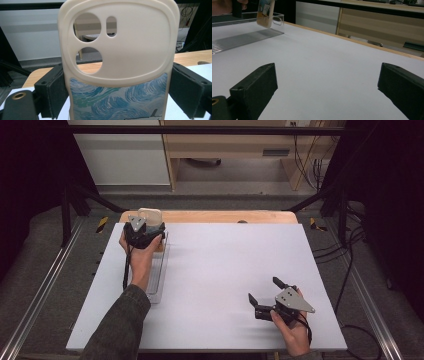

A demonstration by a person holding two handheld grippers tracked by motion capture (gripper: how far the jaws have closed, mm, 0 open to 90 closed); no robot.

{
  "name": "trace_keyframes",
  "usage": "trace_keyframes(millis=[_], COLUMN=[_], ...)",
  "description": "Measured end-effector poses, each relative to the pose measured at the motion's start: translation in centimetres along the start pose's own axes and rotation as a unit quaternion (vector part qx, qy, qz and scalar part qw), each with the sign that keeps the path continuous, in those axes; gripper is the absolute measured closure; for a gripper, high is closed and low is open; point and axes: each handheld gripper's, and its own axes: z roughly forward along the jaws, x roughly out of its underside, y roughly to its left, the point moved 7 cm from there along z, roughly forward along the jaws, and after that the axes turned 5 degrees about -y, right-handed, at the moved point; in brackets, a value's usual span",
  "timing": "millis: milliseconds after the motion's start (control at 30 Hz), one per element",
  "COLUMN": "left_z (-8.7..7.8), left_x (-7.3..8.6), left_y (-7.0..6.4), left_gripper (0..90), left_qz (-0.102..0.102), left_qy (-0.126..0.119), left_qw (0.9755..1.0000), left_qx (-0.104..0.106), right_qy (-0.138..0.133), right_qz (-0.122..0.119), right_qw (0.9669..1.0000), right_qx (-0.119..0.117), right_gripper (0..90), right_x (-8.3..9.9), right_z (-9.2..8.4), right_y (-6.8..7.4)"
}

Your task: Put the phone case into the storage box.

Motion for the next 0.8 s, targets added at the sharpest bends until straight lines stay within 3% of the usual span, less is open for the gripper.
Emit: trace_keyframes(millis=[800], left_z=[0.26], left_x=[0.54], left_y=[0.18], left_gripper=[10.9], left_qz=[0.004], left_qy=[0.013], left_qw=[0.9999], left_qx=[-0.003], right_qy=[0.000], right_qz=[-0.001], right_qw=[1.0000], right_qx=[-0.001], right_gripper=[2.5], right_x=[0.00], right_z=[0.01], right_y=[0.08])
